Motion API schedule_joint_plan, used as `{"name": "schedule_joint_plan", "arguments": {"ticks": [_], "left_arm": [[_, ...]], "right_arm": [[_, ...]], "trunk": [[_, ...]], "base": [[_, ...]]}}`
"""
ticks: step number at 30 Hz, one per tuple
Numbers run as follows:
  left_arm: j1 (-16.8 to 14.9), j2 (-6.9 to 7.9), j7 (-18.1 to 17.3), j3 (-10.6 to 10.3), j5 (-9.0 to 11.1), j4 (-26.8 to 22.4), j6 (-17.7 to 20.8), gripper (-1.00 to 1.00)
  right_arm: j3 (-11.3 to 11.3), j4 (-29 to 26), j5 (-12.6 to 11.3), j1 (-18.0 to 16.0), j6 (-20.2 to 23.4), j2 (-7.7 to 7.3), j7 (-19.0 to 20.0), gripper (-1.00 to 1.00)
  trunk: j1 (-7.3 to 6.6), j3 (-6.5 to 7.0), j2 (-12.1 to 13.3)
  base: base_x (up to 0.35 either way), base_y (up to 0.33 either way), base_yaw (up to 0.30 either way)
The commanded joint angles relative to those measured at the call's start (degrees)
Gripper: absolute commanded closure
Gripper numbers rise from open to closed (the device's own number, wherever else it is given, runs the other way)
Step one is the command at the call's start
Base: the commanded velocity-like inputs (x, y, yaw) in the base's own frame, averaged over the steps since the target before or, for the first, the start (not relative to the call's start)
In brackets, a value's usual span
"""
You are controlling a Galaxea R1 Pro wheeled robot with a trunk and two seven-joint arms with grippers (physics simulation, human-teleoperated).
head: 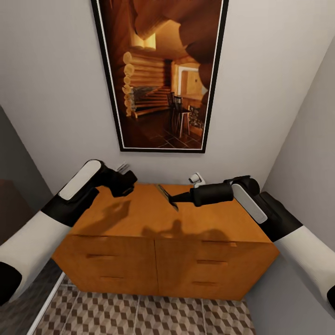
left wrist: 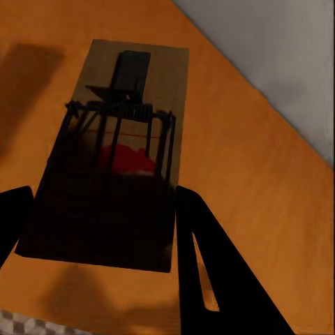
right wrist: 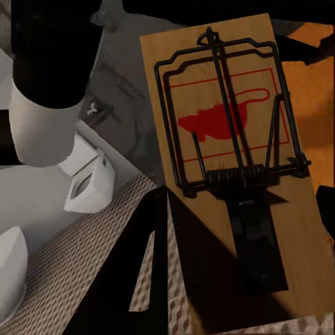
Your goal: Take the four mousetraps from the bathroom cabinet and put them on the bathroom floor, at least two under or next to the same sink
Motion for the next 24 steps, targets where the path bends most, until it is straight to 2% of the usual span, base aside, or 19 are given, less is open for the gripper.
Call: {"name": "schedule_joint_plan", "arguments": {"ticks": [1,6,10,12,15,18,22,24], "left_arm": [[0.01,0.17,-0.04,-0.04,0.92,-0.71,0.26,1.0],[0.02,0.45,0.0,-0.12,2.85,-4.54,0.6,1.0],[0.02,0.49,0.0,-0.67,4.29,-6.85,3.59,1.0],[0.02,0.44,-0.02,-1.66,5.1,-7.25,4.37,1.0],[0.02,0.38,-0.22,-4.55,5.94,-8.42,5.07,1.0],[0.02,0.35,-0.42,-6.09,6.17,-10.19,5.32,1.0],[0.02,0.14,-0.6,-6.63,6.17,-11.13,5.38,1.0],[0.02,0.0,-0.77,-7.58,6.14,-11.21,5.3,1.0]], "right_arm": [[0.0,-0.04,-0.15,0.0,0.08,-0.01,-0.92,1.0],[-0.05,-0.1,-0.15,0.0,0.03,-0.08,-2.72,1.0],[-0.08,-0.12,-0.08,0.0,0.02,-0.16,-3.09,1.0],[-0.07,-0.16,-0.07,0.0,0.02,-0.18,-3.14,1.0],[-0.02,-0.28,0.5,0.0,0.02,-0.19,-3.18,1.0],[-0.02,-0.47,3.87,0.0,0.02,-0.18,-3.19,1.0],[-0.08,-0.77,8.67,0.0,0.05,-0.04,-3.08,1.0],[-0.08,-0.85,10.87,0.0,0.09,0.02,-3.05,1.0]], "trunk": [[0.0,0.0,0.0],[0.0,0.0,0.0],[0.0,0.0,0.0],[0.0,0.0,0.0],[0.0,0.0,0.0],[0.0,0.0,0.0],[0.0,0.0,0.0],[0.0,0.0,0.0]], "base": [[0.0,0.0,0.0],[0.0,0.0,0.0],[0.0,0.0,0.0],[0.0,0.0,0.0],[0.0,0.0,0.0],[0.0,0.0,0.0],[0.0,0.0,0.0],[0.0,0.0,0.0]]}}
